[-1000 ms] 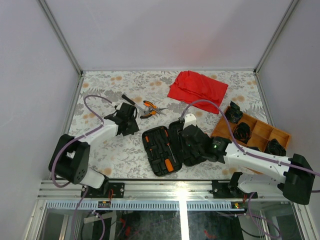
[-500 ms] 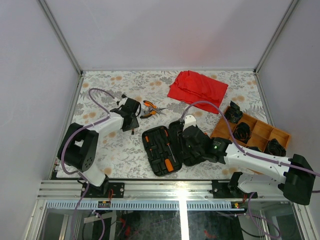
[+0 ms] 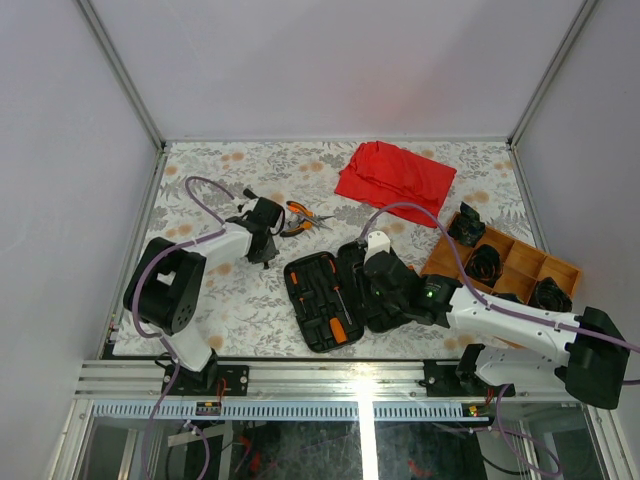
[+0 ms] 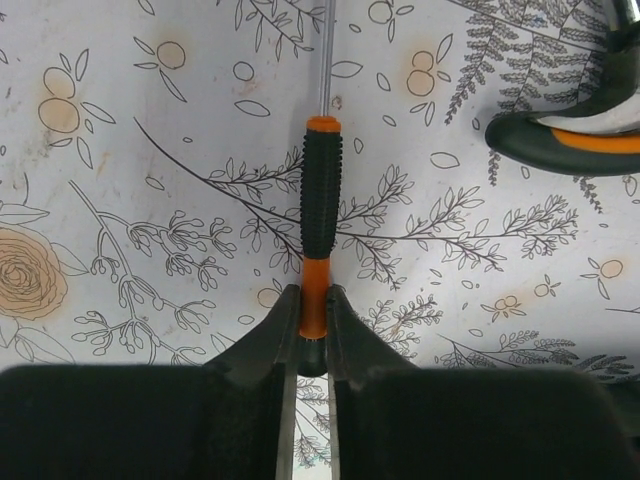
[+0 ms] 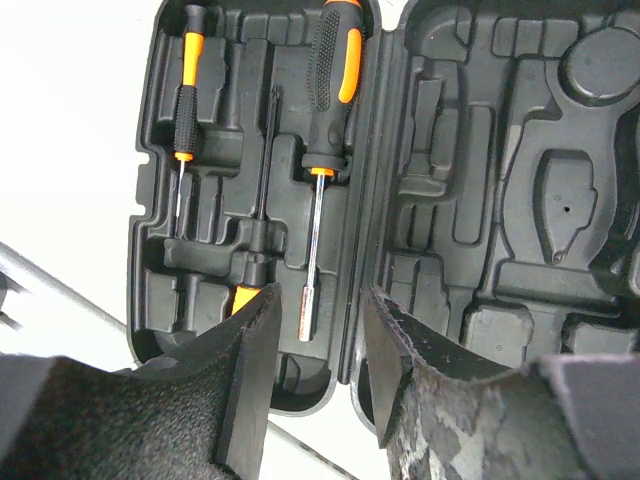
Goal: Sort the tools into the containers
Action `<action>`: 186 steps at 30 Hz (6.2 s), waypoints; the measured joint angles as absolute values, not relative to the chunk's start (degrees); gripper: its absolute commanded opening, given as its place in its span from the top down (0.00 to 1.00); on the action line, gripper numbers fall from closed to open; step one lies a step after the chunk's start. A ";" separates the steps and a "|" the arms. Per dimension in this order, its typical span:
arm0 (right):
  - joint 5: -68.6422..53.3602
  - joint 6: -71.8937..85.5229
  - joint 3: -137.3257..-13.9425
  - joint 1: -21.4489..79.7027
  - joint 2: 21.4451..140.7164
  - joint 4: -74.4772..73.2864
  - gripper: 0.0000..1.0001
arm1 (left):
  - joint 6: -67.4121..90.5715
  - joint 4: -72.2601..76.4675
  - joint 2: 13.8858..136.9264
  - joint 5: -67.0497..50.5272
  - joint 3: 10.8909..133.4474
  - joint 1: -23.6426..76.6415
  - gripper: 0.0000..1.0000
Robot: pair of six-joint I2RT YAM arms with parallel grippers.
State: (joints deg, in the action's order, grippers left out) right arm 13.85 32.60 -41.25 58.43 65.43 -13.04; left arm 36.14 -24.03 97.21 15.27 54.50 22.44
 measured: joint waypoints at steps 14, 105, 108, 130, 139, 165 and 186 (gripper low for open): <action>17.80 30.48 -39.92 58.39 52.38 -11.33 0.47 | 35.42 -26.57 73.49 11.51 51.99 23.70 1.00; -7.03 16.21 -24.12 58.33 47.51 26.11 0.99 | 44.49 -2.74 48.14 2.24 37.93 53.58 0.61; -7.16 17.47 -24.12 58.33 47.59 26.26 0.98 | 45.39 -0.73 48.31 2.44 37.67 53.58 0.75; -3.46 19.44 -24.25 58.33 43.57 20.88 0.47 | 46.65 2.61 50.06 1.52 37.34 53.60 1.00; -3.79 19.27 -25.04 58.35 45.63 19.11 0.79 | 46.65 2.63 50.89 1.28 37.34 53.60 1.00; 7.09 30.09 -38.37 58.33 63.99 0.25 1.00 | 52.16 -13.89 47.59 9.65 28.75 42.13 0.48; 1.02 43.18 -55.77 58.33 94.78 -2.94 1.00 | 54.13 -10.61 51.11 5.87 17.47 41.93 0.60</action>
State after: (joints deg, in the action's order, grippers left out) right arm 1.02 43.18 -55.77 58.33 94.78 -2.94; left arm 54.13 -10.61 51.11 5.87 17.47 41.93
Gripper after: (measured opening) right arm 0.178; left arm 0.413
